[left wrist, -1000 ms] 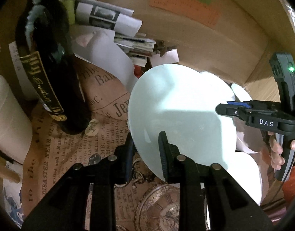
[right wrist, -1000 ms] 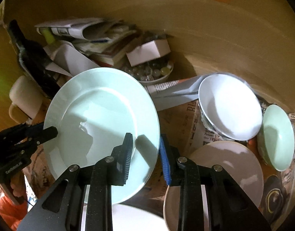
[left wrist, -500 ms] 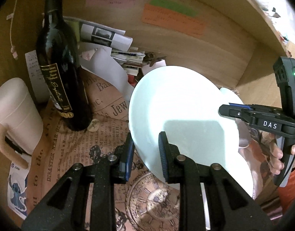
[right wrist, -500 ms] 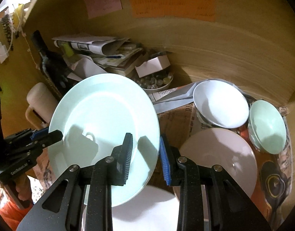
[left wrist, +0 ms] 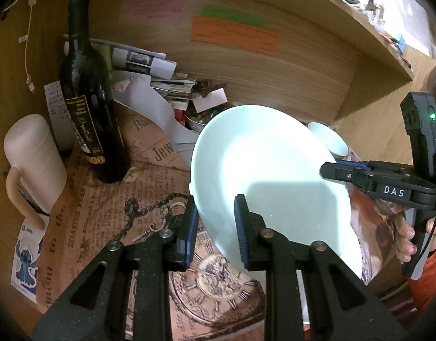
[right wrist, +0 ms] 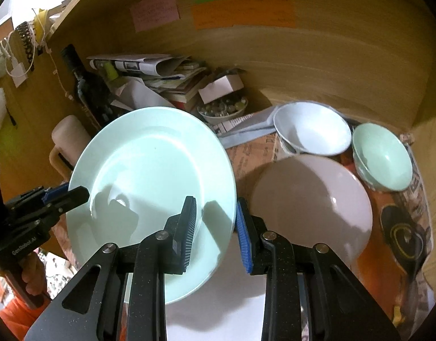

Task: Organize plates and bowls
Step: 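Carry the mint-green plate with both grippers and lower it onto the white plate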

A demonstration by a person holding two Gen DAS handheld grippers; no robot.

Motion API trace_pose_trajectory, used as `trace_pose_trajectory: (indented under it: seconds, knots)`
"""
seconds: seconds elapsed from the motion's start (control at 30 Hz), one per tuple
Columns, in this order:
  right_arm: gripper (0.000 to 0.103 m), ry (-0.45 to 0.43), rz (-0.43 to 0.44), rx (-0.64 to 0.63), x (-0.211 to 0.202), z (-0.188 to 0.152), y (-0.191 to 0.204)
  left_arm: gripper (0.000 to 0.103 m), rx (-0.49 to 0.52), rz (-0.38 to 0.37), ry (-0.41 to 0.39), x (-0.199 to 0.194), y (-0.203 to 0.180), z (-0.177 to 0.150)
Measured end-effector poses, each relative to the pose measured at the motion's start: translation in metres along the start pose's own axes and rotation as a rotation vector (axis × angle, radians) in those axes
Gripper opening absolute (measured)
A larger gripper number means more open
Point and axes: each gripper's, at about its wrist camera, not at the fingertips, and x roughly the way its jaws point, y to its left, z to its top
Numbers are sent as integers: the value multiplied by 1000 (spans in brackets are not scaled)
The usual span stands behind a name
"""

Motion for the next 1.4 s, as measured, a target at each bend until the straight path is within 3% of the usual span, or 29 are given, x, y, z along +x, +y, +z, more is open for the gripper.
trace_pose_trajectory:
  seconds: [0.53,1.4]
  knots:
    - [26,-15,-8,44,-25,-40,-9,24,31,-15,11,-11,-31,-22]
    - [26,88,-4,134,-14,-93,-31,24,40,-41,120,14,-51,-62]
